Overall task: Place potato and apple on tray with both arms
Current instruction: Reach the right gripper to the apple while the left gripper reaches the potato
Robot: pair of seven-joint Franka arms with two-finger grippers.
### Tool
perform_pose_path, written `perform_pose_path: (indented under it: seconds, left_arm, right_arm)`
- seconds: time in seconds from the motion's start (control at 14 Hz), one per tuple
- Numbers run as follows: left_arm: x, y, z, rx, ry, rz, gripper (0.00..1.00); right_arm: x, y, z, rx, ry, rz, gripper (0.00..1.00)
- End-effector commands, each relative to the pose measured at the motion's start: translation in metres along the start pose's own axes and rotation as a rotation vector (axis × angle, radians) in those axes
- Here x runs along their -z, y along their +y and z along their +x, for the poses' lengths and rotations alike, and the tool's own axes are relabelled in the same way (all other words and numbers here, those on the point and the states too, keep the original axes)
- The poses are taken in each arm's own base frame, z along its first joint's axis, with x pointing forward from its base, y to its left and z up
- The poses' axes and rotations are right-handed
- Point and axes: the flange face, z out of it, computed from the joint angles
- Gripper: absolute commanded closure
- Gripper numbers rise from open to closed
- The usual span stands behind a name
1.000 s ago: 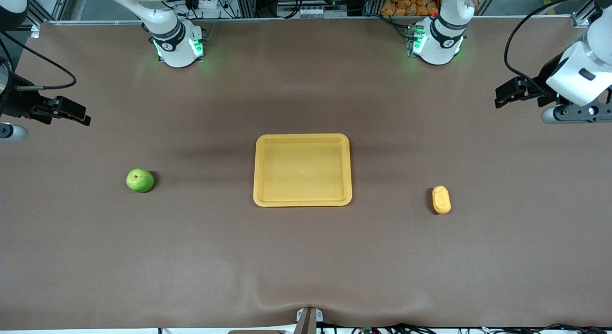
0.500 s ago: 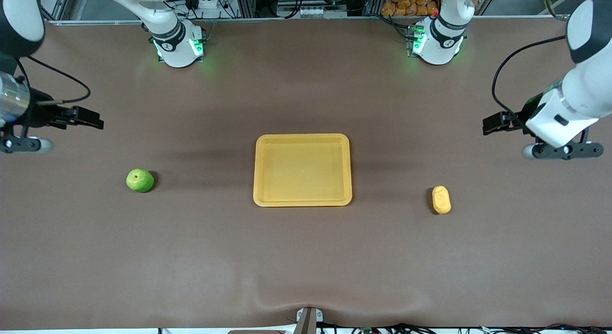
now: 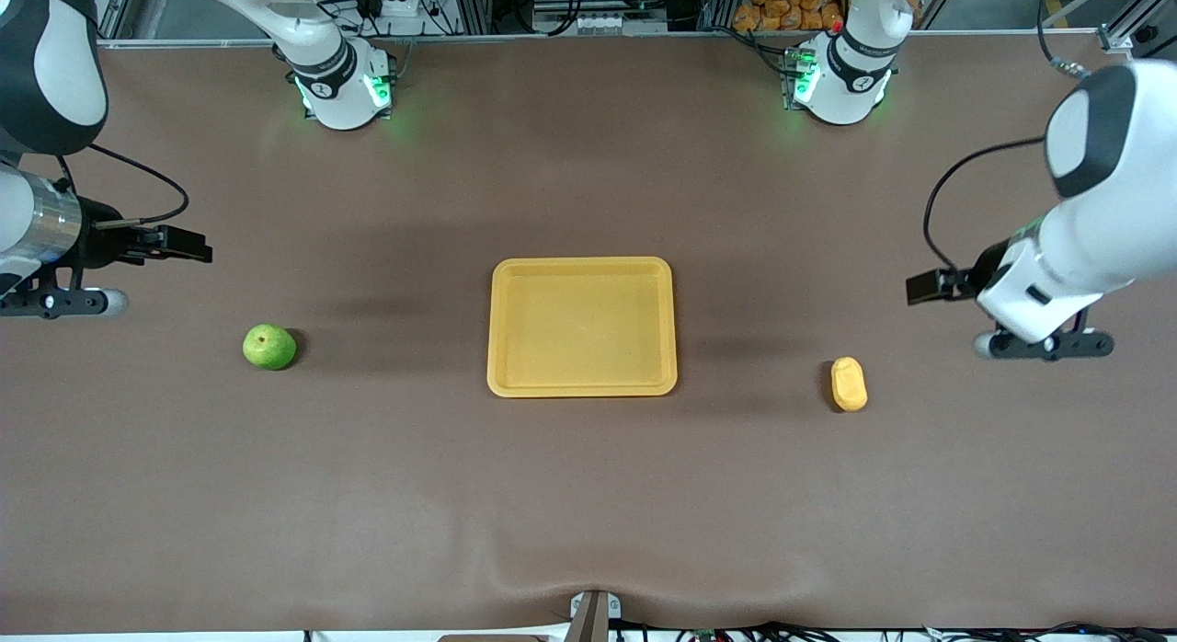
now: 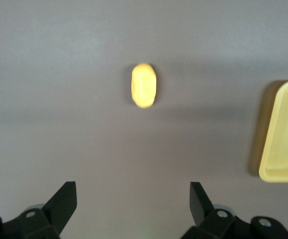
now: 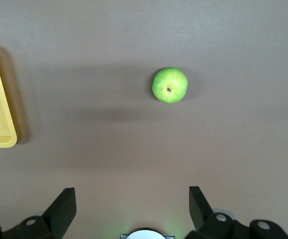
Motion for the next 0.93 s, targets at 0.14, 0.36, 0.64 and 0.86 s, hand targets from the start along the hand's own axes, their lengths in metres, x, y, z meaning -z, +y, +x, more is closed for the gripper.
perform_pose_path:
  seconds: [0.14,0.36,0.64,0.86]
  left_arm:
    - [-0.044,0.011,0.030,-0.010,0.028,0.001,0.00]
    - [-0.089,0.012,0.032,-0.012,0.011,0.000,0.00]
    - [-0.152,0.016,0.023,-0.021,0.074,-0.012,0.00]
    - [-0.191,0.011,0.020,-0.024,0.101,-0.012,0.00]
  right_arm:
    - [-0.009,0.009,-0.007,-0.006,0.003,0.024,0.00]
    - [-0.021,0.014,0.007,-0.038,0.100,0.018,0.00]
    - [-0.045,0.032,0.027,-0.077,0.105,0.023,0.00]
    - [-0.076,0.065,0.039,-0.126,0.187,0.008,0.00]
